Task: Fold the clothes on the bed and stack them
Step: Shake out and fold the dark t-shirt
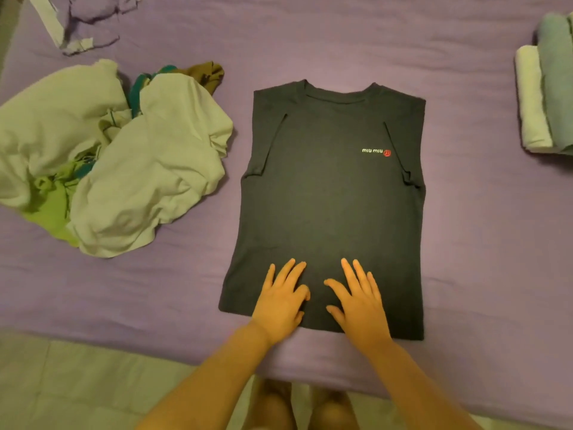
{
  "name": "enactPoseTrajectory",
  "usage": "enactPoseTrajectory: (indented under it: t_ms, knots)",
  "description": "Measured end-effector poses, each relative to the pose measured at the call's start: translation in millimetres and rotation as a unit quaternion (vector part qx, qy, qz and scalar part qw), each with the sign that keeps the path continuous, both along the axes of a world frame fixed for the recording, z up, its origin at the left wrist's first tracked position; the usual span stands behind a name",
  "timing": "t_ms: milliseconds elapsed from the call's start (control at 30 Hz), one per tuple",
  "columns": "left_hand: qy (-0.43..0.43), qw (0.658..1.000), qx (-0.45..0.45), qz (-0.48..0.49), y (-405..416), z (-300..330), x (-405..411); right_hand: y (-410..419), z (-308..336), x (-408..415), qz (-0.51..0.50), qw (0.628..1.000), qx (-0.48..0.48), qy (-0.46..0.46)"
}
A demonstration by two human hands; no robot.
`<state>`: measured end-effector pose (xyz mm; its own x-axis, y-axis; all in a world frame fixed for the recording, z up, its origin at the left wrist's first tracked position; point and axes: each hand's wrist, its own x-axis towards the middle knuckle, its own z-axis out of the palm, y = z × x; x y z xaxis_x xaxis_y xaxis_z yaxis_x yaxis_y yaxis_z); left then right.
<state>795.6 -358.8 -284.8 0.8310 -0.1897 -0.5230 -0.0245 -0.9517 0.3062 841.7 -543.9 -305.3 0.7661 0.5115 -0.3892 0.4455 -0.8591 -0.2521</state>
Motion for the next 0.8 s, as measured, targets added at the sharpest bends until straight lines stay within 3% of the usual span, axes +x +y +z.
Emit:
enactPoseTrajectory:
  t_ms: [133,433,600,733,800]
  knots:
    - [0.002,0.998,0.025,-0.066,5,-4,0,1,2,-2,0.000,1.000,0.014,0.013]
    - [0.045,0.983,0.085,-0.154,5,2,4,-5,5,-9,0.132,0.988,-0.064,0.040]
    - [0.000,0.994,0.035,-0.102,10,3,11,2,10,3,0.085,0.995,0.043,0.017]
    - [-0.028,0.993,-0.078,0.087,26,11,47,12,26,47,-0.073,0.987,0.101,0.102]
    - [-0.008,0.985,-0.069,0.160,37,15,75,15,30,73,-0.095,0.989,0.084,0.074]
